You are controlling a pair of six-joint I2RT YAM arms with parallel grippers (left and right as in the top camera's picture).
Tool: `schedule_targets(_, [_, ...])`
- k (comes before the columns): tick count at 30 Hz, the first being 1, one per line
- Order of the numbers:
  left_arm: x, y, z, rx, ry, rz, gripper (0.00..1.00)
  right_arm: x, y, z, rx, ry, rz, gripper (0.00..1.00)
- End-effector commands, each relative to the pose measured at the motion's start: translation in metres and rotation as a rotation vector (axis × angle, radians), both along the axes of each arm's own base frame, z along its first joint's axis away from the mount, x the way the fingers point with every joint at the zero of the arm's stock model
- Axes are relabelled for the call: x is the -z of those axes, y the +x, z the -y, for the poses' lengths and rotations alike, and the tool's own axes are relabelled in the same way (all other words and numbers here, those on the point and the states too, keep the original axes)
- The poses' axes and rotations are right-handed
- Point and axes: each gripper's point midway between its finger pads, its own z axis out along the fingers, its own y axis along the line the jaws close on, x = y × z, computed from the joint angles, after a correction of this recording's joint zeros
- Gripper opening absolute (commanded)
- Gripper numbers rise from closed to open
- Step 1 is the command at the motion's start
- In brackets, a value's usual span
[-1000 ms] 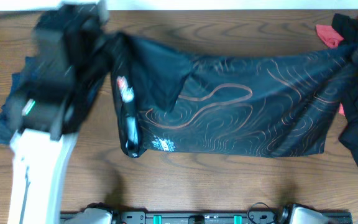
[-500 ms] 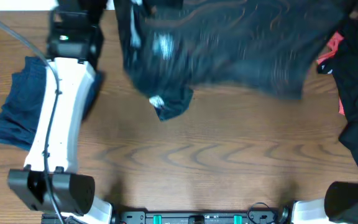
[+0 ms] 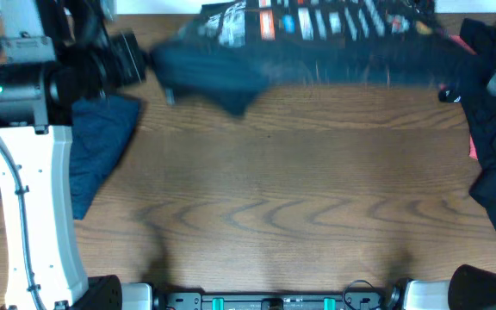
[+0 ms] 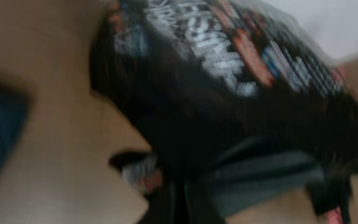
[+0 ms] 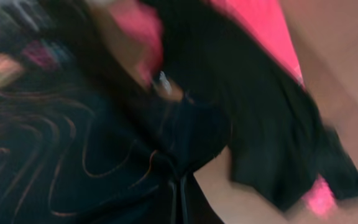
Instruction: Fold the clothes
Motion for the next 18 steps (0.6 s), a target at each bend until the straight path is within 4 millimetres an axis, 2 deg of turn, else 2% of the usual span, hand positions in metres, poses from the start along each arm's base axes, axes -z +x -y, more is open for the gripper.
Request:
schedule_targets(1, [0.043,-0.026,0.009,0.102,0.033,-0.166,0.06,0.035,-0.032,0.019,0.064,-0.065,-0.19,0.01])
schedule_targets(6, [0.116,-0.08,0.023,0.223,0.043,-0.467,0.06,0.094,-0.067,0.013,0.067,-0.002,-0.393,0.01])
schedule_targets(10, [0.159,-0.126,0.024,0.284,0.034,-0.682,0.06,0.129,-0.094,0.003,0.098,0.066,-0.509,0.01])
schedule_targets(15, [0.189,-0.171,0.02,0.313,0.037,-0.81,0.06,0.161,-0.122,-0.009,0.12,0.119,-0.619,0.01])
schedule_targets(18, [0.197,-0.187,0.02,0.308,0.037,-0.804,0.06,0.173,-0.13,-0.017,0.111,0.159,-0.645,0.01])
